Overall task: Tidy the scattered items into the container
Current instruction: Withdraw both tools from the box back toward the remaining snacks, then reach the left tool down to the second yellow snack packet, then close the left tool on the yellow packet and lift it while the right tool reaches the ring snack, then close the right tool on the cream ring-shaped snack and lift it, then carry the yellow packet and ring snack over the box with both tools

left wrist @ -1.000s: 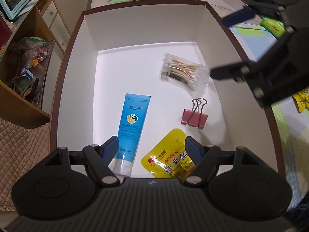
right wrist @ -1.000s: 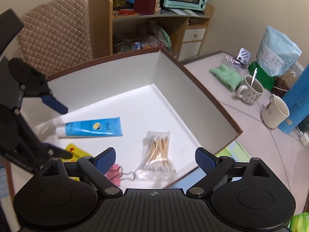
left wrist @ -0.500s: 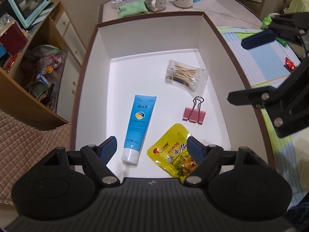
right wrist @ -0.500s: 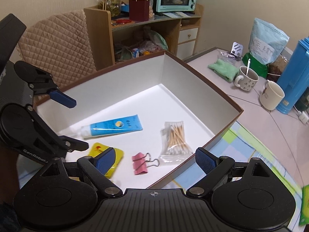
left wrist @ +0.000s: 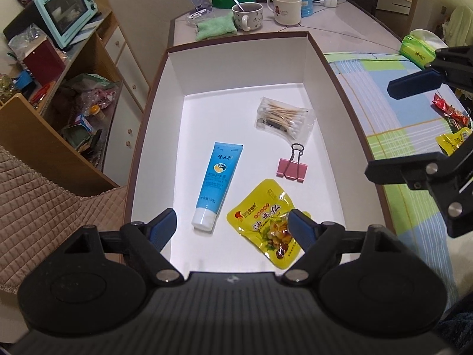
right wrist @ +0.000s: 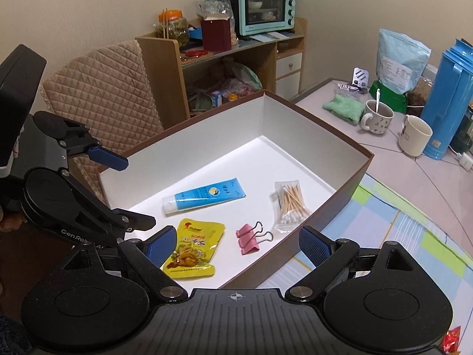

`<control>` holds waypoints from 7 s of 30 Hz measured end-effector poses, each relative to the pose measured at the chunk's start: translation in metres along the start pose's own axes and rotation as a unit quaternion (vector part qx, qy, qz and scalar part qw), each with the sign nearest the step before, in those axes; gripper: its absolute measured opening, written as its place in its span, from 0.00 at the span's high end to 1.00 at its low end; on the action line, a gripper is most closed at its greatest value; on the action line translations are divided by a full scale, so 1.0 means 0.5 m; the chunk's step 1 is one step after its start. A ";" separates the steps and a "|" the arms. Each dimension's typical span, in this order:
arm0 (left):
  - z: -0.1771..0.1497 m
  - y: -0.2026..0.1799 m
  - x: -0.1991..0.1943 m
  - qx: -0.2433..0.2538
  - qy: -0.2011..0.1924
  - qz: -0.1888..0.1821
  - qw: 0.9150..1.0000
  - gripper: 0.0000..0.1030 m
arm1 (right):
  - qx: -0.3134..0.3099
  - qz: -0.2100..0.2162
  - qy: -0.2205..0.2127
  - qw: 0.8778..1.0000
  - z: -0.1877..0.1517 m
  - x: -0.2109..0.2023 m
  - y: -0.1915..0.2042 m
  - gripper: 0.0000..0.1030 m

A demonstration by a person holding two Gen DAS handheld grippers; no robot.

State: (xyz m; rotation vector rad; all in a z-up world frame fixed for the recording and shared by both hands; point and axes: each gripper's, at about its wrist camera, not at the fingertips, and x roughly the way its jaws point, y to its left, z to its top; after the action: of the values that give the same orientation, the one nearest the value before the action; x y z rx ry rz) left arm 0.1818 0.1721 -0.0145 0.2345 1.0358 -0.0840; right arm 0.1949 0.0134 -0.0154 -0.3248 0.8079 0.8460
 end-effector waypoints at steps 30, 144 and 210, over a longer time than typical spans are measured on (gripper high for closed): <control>-0.022 -0.232 -0.100 -0.016 -0.026 0.001 1.000 0.22 | 0.154 -0.002 -0.019 0.988 -0.234 -0.238 -0.161 0.11; 0.142 -0.772 0.235 0.140 0.032 -0.113 0.983 0.42 | 0.267 -0.083 0.096 0.955 -0.558 -0.316 -0.627 0.11; 0.058 -0.604 -0.011 0.059 -0.060 -0.084 0.993 0.95 | 0.210 -0.026 0.054 0.976 -0.507 -0.336 -0.491 0.82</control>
State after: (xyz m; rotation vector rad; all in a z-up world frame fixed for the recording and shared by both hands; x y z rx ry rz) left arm 0.1491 -0.1282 -0.0418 0.2459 0.9305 -0.3083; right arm 0.1898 -0.3733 -0.0712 -0.0164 1.0523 0.5915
